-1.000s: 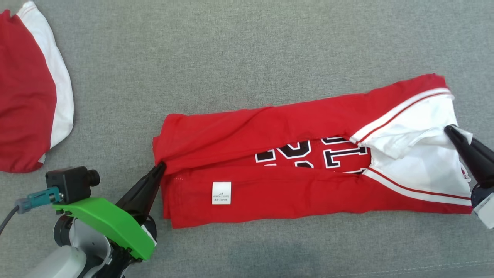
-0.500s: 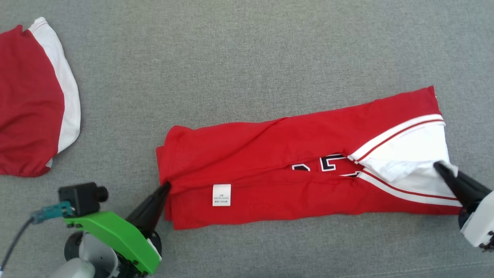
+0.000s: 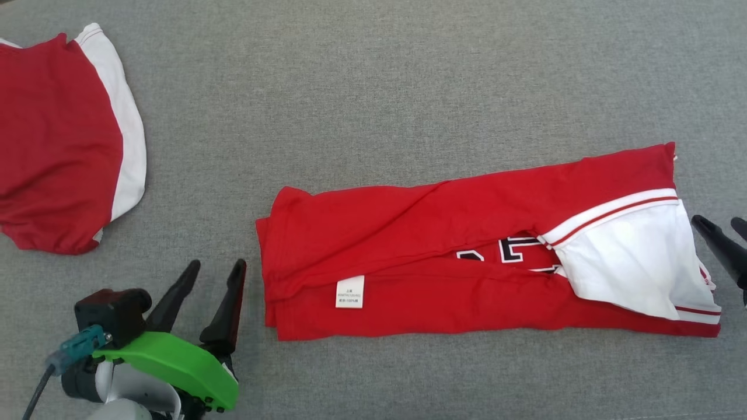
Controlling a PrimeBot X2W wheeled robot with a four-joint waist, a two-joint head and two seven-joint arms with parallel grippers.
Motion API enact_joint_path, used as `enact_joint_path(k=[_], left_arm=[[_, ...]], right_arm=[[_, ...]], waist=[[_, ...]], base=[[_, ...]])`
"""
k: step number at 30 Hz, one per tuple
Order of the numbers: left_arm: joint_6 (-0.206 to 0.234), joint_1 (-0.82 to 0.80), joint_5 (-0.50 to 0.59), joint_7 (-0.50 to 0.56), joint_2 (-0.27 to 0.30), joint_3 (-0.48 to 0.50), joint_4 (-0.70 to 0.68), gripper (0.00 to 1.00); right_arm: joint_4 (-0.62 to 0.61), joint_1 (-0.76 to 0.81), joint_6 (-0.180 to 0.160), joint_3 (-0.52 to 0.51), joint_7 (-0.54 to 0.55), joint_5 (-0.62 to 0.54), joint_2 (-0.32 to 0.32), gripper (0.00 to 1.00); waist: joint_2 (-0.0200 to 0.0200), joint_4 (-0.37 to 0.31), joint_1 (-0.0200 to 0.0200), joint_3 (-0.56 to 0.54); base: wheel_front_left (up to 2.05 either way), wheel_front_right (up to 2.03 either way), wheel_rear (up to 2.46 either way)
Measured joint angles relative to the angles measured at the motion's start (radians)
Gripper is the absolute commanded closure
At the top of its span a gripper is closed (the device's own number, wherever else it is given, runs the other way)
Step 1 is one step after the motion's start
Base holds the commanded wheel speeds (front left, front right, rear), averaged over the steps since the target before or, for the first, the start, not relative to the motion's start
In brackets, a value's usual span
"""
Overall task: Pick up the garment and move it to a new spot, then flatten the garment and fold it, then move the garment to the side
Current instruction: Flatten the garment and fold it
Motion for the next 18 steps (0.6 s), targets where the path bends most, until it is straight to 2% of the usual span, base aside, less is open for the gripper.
enact_joint_path(k=[2, 6, 14, 18], left_arm=[[0.032, 0.0, 0.04, -0.042, -0.002, 0.008, -0.004, 0.0], [0.063, 0.0, 0.075, -0.082, -0.034, 0.015, -0.004, 0.0], [0.079, 0.03, 0.114, -0.12, -0.082, 0.059, 0.011, 0.0], [0.077, 0.04, 0.152, -0.128, -0.109, 0.086, 0.025, 0.0]], right_arm=[[0.038, -0.032, 0.0, -0.001, 0.03, -0.037, 0.023, 0.0], [0.109, -0.07, 0.0, 0.0, 0.057, -0.111, 0.045, 0.0], [0.224, -0.084, 0.0, -0.03, 0.076, -0.168, 0.037, 0.0], [0.298, -0.119, 0.0, -0.046, 0.091, -0.167, 0.065, 0.0]], waist=[[0.0, 0.01, 0.0, 0.004], [0.0, 0.04, 0.0, 0.013], [0.0, 0.103, 0.0, 0.02], [0.0, 0.123, 0.0, 0.022]], base=[[0.0, 0.0, 0.0], [0.0, 0.0, 0.0], [0.0, 0.0, 0.0], [0.0, 0.0, 0.0]])
